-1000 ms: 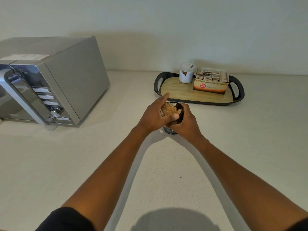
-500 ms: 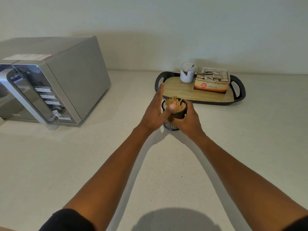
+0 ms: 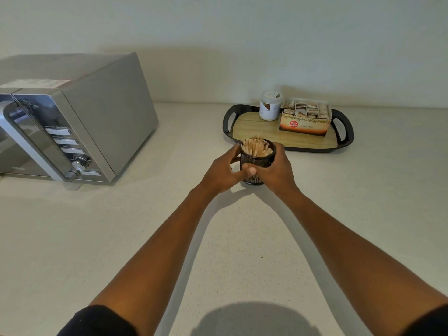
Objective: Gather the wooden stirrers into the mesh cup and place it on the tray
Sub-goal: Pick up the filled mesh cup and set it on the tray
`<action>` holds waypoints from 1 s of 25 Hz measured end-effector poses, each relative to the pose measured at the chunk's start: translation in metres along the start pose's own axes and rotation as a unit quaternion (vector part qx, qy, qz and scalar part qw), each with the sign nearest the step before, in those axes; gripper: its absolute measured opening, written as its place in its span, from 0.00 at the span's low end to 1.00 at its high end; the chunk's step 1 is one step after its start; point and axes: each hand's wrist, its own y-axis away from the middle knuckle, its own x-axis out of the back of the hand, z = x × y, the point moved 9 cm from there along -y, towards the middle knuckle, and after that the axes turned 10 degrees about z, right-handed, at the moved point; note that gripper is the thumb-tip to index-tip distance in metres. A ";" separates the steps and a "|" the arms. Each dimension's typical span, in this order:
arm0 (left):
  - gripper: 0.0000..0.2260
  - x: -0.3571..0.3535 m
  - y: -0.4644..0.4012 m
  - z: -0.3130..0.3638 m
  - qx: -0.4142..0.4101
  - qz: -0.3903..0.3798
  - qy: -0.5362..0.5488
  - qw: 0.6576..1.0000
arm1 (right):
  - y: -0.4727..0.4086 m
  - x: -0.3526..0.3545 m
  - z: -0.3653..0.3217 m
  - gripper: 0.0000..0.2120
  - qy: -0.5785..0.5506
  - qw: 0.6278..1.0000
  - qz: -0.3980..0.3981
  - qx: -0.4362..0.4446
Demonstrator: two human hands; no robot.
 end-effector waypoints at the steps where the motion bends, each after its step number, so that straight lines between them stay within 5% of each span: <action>1: 0.34 -0.002 0.000 -0.002 0.004 -0.002 -0.003 1.000 | -0.002 0.002 0.000 0.41 0.004 1.000 0.003 -0.003; 9: 0.45 -0.011 -0.013 -0.021 0.050 -0.018 -0.045 0.998 | -0.028 0.019 0.000 0.44 0.030 0.999 0.042 -0.018; 25: 0.45 -0.035 -0.027 -0.037 0.031 -0.027 -0.025 0.999 | -0.014 0.009 0.015 0.46 0.052 0.998 0.022 0.001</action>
